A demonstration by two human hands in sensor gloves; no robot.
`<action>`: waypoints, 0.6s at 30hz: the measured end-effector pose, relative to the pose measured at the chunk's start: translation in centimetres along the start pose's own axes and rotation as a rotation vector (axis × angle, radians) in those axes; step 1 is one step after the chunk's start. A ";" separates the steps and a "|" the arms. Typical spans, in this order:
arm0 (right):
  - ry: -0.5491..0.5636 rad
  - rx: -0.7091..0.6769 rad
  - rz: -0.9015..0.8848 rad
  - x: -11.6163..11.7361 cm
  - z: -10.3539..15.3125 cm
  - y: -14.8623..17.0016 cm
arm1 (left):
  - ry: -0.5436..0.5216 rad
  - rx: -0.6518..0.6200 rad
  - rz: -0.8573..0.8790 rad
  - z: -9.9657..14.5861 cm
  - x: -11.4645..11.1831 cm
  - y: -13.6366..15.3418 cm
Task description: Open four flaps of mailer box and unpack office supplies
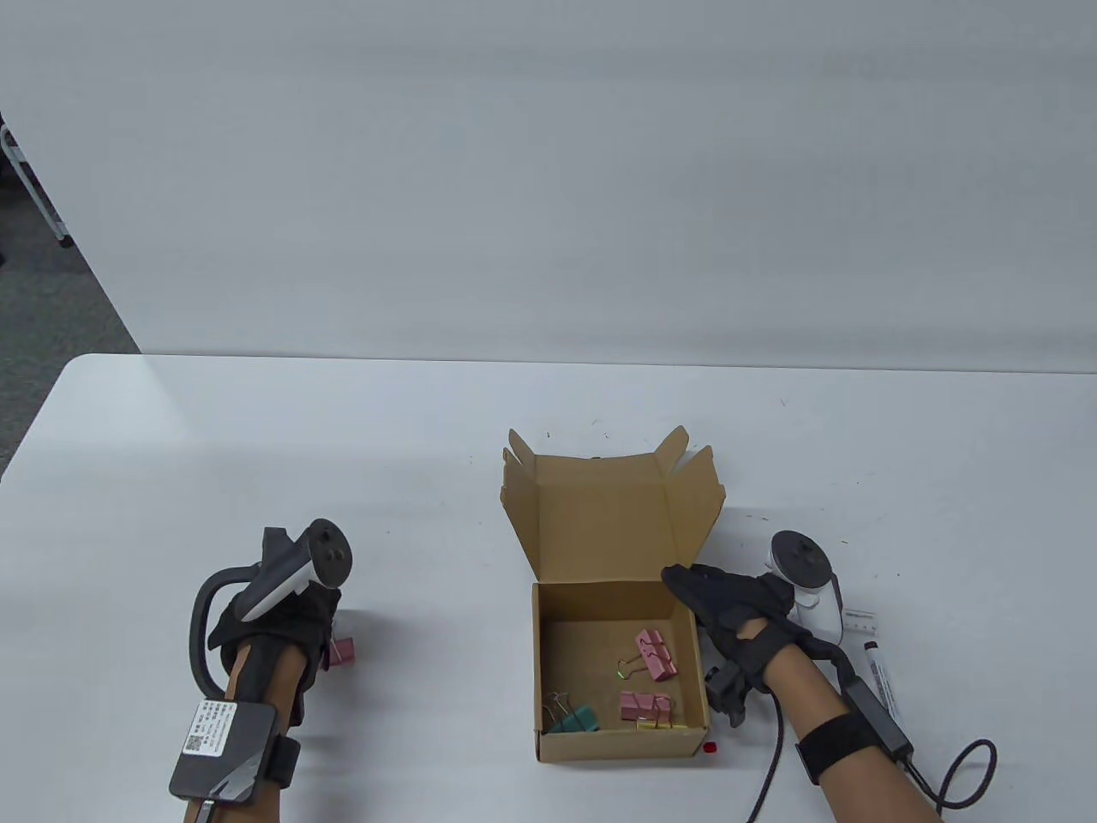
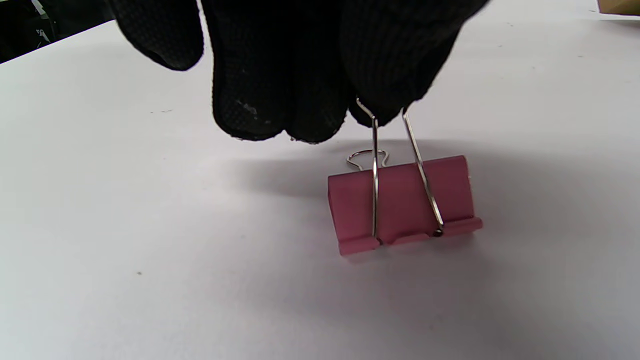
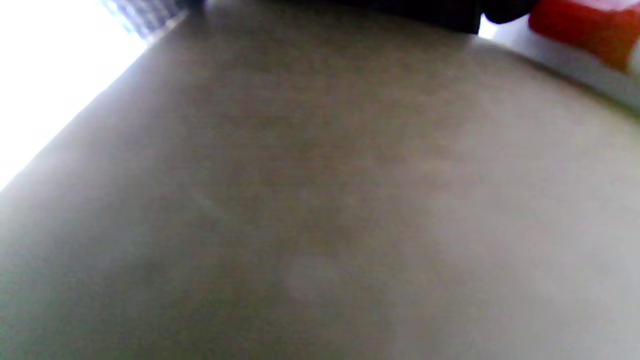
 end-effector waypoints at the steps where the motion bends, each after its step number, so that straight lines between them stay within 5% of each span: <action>1: 0.000 0.000 0.000 0.0 0.0 0.0 | -0.012 0.004 0.004 0.3 0.3 0.1; 8: 0.000 0.000 0.000 0.0 0.0 0.0 | -0.202 -0.071 0.056 5.2 5.1 -2.2; 14: -0.004 0.005 0.009 0.0 0.0 0.1 | -0.324 -0.345 0.007 10.3 8.1 -11.9; 18: -0.003 0.004 0.008 0.0 0.0 0.1 | -0.313 -0.512 -0.029 11.7 7.9 -18.8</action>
Point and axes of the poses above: the tracker on the back of each hand, its own y axis roughly to the little-finger side, its own z axis roughly from the fingertips to the wrist, x = y × z, the point moved 3 cm from there along -z, roughly from the wrist to the fingertips, and after that the axes turned 6 degrees about -x, right-handed, at the moved point
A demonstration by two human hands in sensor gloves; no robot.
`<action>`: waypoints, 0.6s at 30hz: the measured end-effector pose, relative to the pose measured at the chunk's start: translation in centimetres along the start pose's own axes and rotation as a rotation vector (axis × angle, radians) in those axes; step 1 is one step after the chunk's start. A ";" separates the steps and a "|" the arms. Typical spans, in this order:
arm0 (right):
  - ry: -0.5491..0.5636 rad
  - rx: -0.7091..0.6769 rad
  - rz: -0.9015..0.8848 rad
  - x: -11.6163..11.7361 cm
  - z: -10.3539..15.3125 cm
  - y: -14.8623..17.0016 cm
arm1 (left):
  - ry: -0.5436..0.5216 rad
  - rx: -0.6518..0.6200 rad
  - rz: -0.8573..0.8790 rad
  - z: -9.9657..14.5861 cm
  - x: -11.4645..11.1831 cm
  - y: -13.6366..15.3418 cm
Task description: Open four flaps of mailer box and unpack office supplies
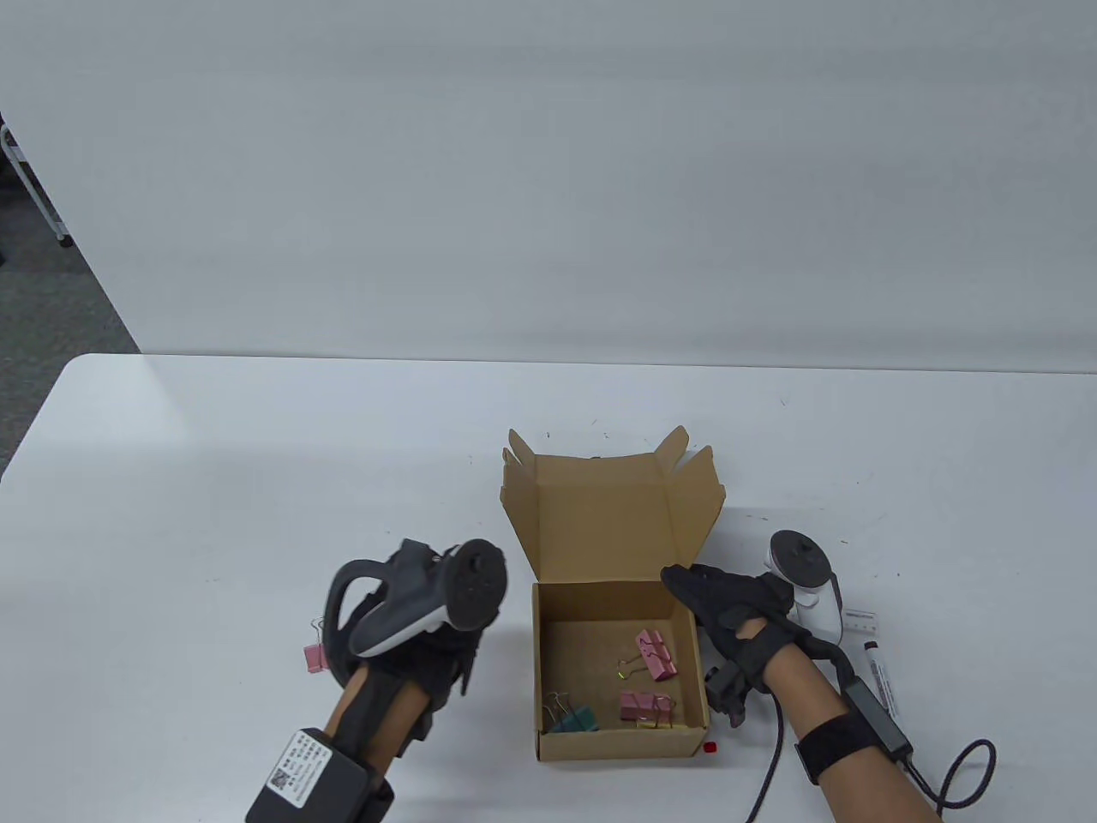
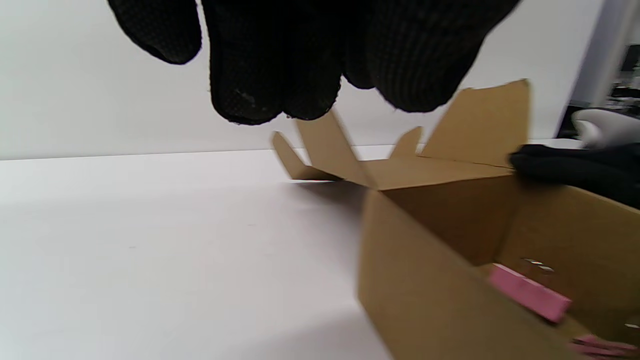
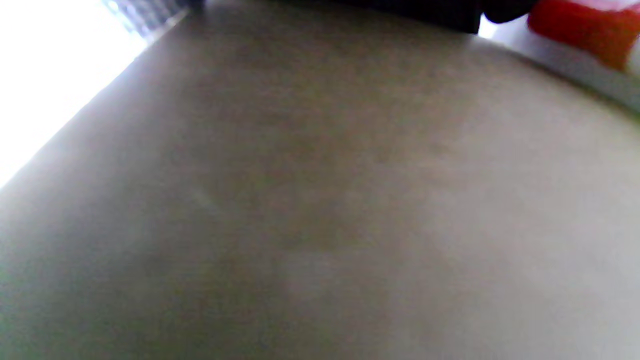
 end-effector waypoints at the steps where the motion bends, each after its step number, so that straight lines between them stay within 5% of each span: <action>1: 0.000 0.000 0.000 0.0 0.0 0.0 | 0.025 -0.049 0.020 -0.9 -0.5 -1.8; 9: -0.004 0.002 0.008 0.0 -0.1 0.0 | 0.254 -0.166 -0.010 -8.0 -6.2 -9.8; 18: -0.007 0.004 0.013 0.0 -0.2 0.0 | 0.409 -0.135 -0.076 -11.0 -10.2 -11.2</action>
Point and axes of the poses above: the tracker on the back of each hand, its own y axis roughly to the little-finger side, its own z axis roughly from the fingertips to the wrist, x = y × z, the point moved 3 cm from there along -z, roughly from the wrist to the fingertips, and after that the axes turned 6 degrees about -x, right-handed, at the moved point
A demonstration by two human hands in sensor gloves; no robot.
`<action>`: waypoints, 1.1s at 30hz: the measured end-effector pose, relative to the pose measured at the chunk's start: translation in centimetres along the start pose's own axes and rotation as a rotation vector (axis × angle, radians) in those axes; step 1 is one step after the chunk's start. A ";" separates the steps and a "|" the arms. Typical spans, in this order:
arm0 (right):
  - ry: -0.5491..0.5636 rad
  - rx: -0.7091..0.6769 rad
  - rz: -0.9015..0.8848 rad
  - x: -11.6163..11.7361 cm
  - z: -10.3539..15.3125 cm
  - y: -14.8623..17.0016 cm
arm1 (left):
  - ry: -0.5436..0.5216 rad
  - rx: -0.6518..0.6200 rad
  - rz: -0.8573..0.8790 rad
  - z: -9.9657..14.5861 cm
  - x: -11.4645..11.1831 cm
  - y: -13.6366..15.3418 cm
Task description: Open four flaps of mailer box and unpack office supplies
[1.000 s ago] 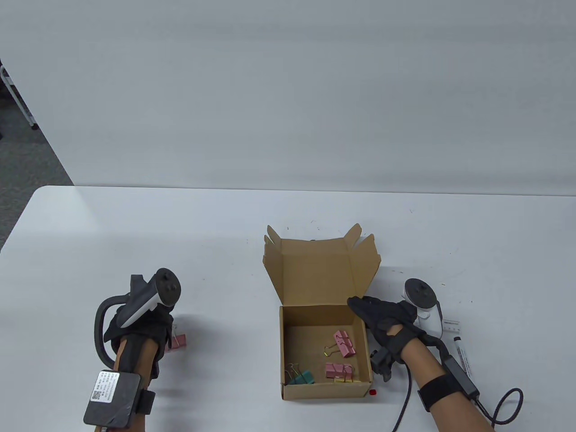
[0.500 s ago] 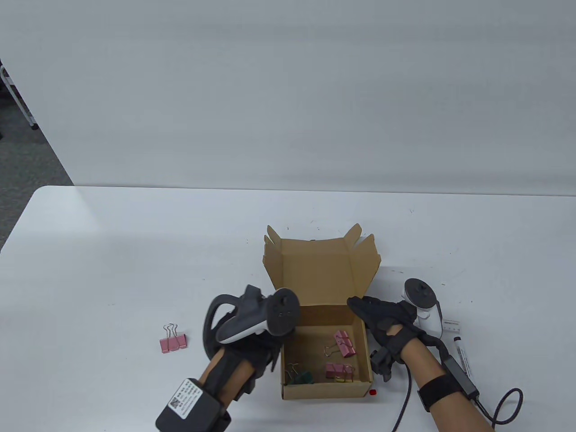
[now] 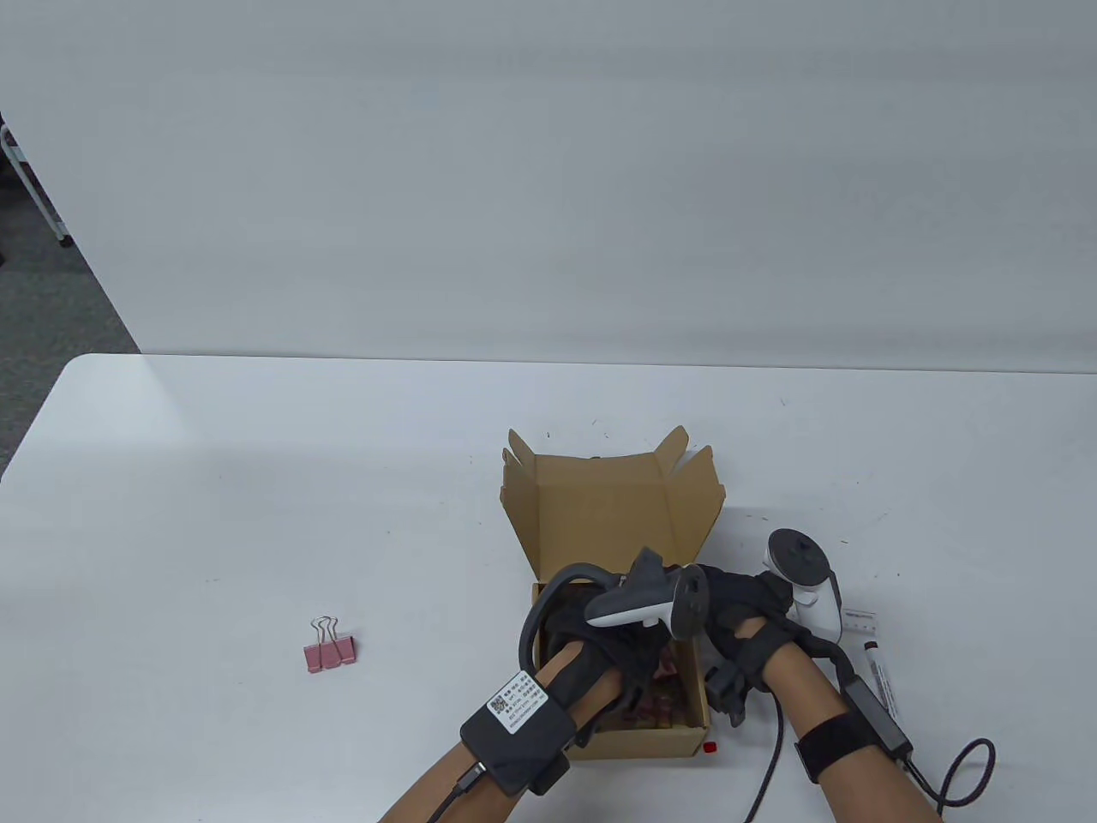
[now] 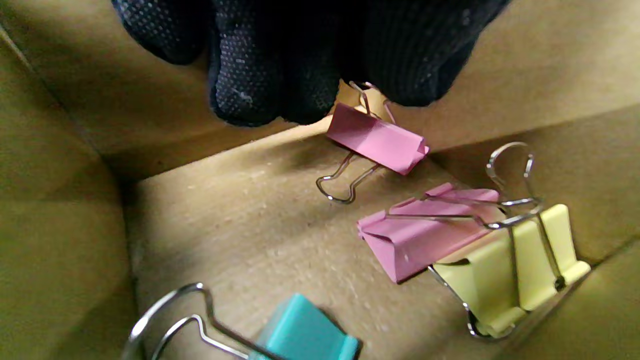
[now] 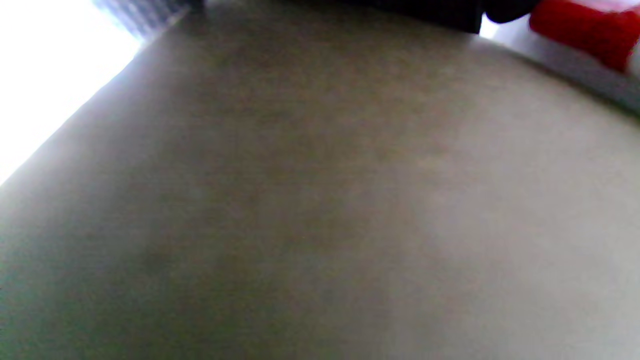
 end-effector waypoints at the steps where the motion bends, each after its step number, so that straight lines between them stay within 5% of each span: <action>1: 0.000 0.000 0.001 0.0 0.0 0.0 | 0.003 -0.004 0.004 -0.1 0.0 0.0; 24: 0.001 -0.001 -0.003 0.0 0.0 0.0 | 0.077 -0.009 0.067 -1.4 -0.3 -0.1; 33: 0.001 -0.002 -0.004 0.0 0.0 0.0 | 0.028 -0.040 0.121 -1.5 0.2 -0.1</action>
Point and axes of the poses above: the tracker on the back of each hand, its own y axis roughly to the little-finger side, its own z axis roughly from the fingertips to the wrist, x = y × z, the point moved 3 cm from there along -z, roughly from the wrist to the fingertips, and after that the axes turned 6 degrees about -x, right-handed, at the moved point
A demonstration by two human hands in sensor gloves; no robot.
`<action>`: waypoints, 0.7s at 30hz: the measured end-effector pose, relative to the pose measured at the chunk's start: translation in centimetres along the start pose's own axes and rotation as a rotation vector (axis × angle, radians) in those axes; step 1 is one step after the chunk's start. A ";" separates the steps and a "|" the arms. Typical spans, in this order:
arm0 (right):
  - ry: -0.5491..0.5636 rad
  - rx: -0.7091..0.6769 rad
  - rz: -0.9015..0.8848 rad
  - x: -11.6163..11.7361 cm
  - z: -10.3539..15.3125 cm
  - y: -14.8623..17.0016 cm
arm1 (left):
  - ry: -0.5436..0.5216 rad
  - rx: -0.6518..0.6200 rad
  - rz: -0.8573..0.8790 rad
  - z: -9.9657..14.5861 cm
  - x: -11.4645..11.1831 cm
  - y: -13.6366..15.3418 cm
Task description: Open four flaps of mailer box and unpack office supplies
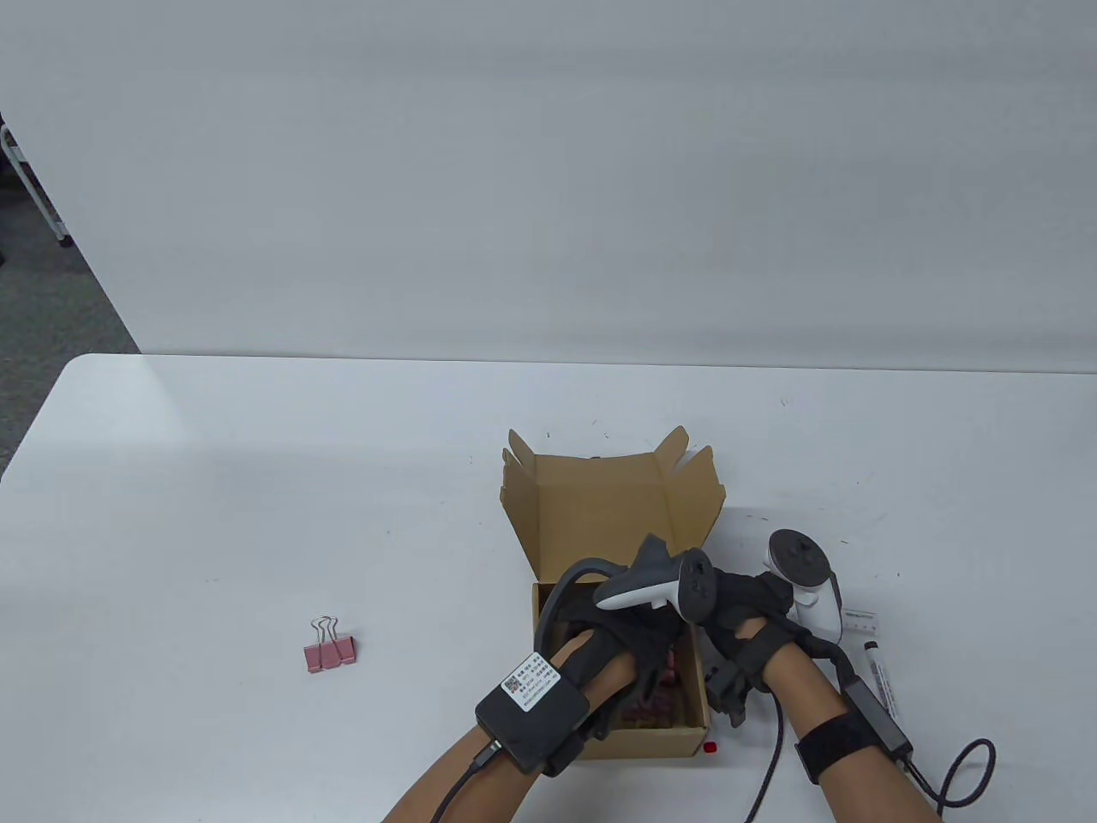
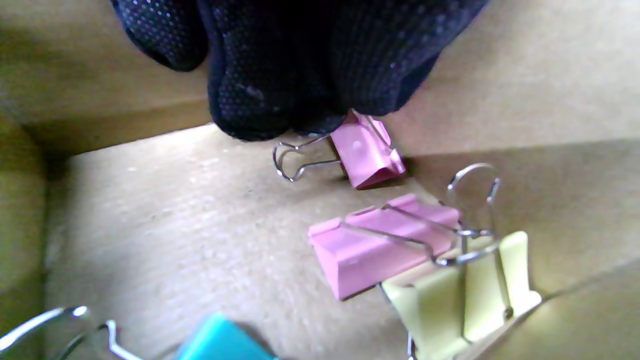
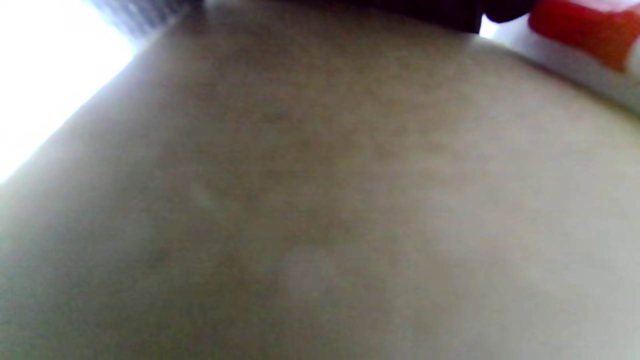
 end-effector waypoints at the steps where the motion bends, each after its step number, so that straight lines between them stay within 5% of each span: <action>1: 0.000 0.000 0.000 0.0 0.0 0.0 | -0.008 0.005 0.002 0.1 0.1 0.0; 7: 0.000 0.000 0.000 0.0 0.0 0.0 | -0.123 -0.009 -0.016 2.0 1.9 0.4; 12: 0.001 -0.001 -0.002 0.0 0.0 0.0 | -0.260 -0.065 0.061 6.8 4.8 1.6; 17: 0.002 -0.001 -0.003 0.0 0.0 0.0 | -0.422 0.001 0.055 13.1 6.9 5.4; 21: 0.001 -0.001 -0.005 0.0 0.0 0.1 | -0.468 0.108 0.022 15.8 6.0 9.8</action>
Point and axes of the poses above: the tracker on the back of each hand, its own y axis roughly to the little-finger side, its own z axis roughly from the fingertips to the wrist, x = y × z, the point moved 3 cm from there along -z, roughly from the wrist to the fingertips, and after that the axes turned 6 degrees about -x, right-handed, at the moved point
